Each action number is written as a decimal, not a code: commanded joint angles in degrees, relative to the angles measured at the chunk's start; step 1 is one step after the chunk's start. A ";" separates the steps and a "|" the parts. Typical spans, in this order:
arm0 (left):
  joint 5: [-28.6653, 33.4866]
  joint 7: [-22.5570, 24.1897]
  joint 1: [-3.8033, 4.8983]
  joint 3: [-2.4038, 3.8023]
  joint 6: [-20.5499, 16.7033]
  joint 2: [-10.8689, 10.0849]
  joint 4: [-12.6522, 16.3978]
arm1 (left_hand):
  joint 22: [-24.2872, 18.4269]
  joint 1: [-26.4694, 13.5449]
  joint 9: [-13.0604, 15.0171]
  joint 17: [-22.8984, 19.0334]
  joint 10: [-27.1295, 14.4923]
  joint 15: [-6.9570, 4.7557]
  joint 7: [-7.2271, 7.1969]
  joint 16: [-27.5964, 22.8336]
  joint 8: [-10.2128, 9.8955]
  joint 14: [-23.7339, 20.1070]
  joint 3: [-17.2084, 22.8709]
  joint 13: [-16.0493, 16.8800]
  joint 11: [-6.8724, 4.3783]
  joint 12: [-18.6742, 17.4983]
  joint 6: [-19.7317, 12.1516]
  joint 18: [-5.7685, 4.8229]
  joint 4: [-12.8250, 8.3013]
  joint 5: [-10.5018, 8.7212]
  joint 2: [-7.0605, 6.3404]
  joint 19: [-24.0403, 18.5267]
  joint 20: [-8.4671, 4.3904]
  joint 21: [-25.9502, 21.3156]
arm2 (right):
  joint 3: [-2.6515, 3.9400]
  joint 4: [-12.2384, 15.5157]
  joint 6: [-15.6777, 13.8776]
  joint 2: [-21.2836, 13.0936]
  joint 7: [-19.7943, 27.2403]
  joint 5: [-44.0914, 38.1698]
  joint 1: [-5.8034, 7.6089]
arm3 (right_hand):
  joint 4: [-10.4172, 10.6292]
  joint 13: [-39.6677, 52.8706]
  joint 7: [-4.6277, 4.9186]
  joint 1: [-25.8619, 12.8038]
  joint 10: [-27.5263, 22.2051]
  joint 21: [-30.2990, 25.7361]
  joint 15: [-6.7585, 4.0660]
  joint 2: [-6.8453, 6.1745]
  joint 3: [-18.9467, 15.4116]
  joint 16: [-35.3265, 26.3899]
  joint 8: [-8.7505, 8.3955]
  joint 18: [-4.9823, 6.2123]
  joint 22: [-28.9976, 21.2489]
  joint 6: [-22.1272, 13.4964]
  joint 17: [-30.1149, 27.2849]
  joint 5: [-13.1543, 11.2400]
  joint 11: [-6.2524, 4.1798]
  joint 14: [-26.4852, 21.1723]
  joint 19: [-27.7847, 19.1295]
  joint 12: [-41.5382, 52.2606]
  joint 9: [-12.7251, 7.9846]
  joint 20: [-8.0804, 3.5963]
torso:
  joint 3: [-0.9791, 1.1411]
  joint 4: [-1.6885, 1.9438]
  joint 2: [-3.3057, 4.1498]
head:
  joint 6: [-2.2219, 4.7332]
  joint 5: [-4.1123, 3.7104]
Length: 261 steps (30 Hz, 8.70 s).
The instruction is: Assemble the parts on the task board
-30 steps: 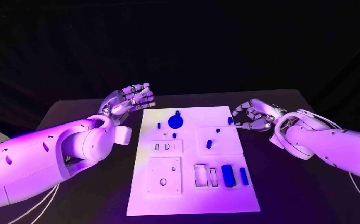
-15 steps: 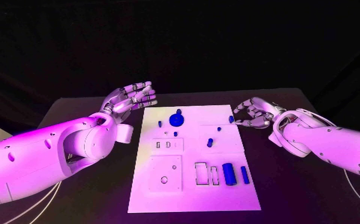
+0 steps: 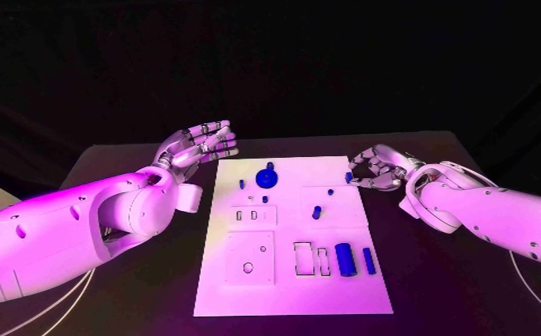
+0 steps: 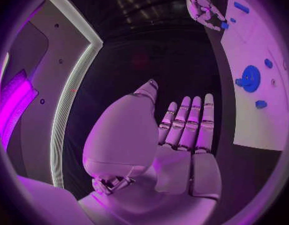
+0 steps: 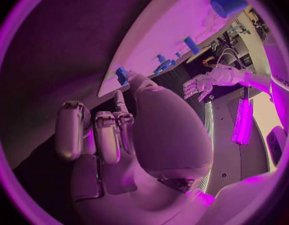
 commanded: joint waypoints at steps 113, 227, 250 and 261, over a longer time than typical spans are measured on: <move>-0.34 -0.38 0.04 -0.03 1.13 1.01 -0.65 | 0.11 0.86 0.35 0.28 1.30 -0.04 6.32 0.47 0.86 0.44 0.36 0.04 -0.30 0.44 1.83 0.61 -0.59 -0.23 1.09 1.04 -0.08 0.51 | -0.54 12.98 -3.51 19.49 -25.80 -17.96 -4.84 | 0.84 15.10 -2.34 -2.85 6.17 -0.43 -1.80 2.49 7.31 0.30 2.83 -0.50 3.32 5.75 15.05 0.72 -1.93 5.97 0.46 0.22 1.04 -1.40 | -0.71 -0.23 -0.67 | -2.55 3.34; -62.85 -55.06 3.47 -0.84 30.46 13.51 -11.48 | 68.88 -13.81 19.26 80.65 27.99 -14.22 -3.87 81.13 26.48 47.19 -13.31 57.34 -12.54 69.75 15.34 -4.33 0.54 -0.28 6.47 40.00 -12.44 72.49 | 0.70 18.75 -4.86 -0.37 -2.25 17.71 6.61 | 5.40 12.81 -0.16 -3.98 3.82 -7.21 -0.17 4.55 -10.59 -0.27 -0.63 0.59 -0.09 -1.13 13.18 -0.66 0.02 5.53 -1.25 -2.44 0.03 0.02 | -0.25 -1.15 -3.21 | -3.23 3.89; -64.07 -56.28 3.50 -1.19 32.21 16.43 -13.29 | 69.17 -15.39 19.89 80.56 27.72 -14.20 -3.87 81.06 26.86 47.16 -14.71 57.17 -12.52 69.62 15.05 -4.37 0.54 -0.50 7.50 40.05 -12.41 72.62 | 0.66 17.14 -3.82 0.48 -3.24 15.15 6.65 | 5.43 12.79 -0.16 -4.15 3.80 -7.29 -0.16 4.59 -10.69 -0.30 -0.63 0.61 -0.13 -1.13 13.10 -0.66 0.02 5.51 -1.27 -2.46 0.03 0.02 | -0.42 -0.90 -3.32 | -3.58 3.65; -62.90 -55.70 3.49 -1.23 30.55 16.35 -13.04 | 69.19 -15.58 20.11 80.56 27.81 -14.23 -3.95 81.06 27.10 47.16 -14.99 57.32 -12.57 69.71 15.20 -4.37 0.53 -0.52 7.71 40.04 -12.41 72.64 | 0.51 16.34 -3.02 1.21 -4.42 12.79 6.46 | 5.43 12.72 -0.16 -4.25 3.73 -7.49 -0.16 4.61 -10.81 -0.35 -0.60 0.64 -0.23 -1.11 12.94 -1.20 0.02 5.47 -1.34 -2.54 0.05 0.03 | -0.43 -1.03 -3.32 | -2.93 3.61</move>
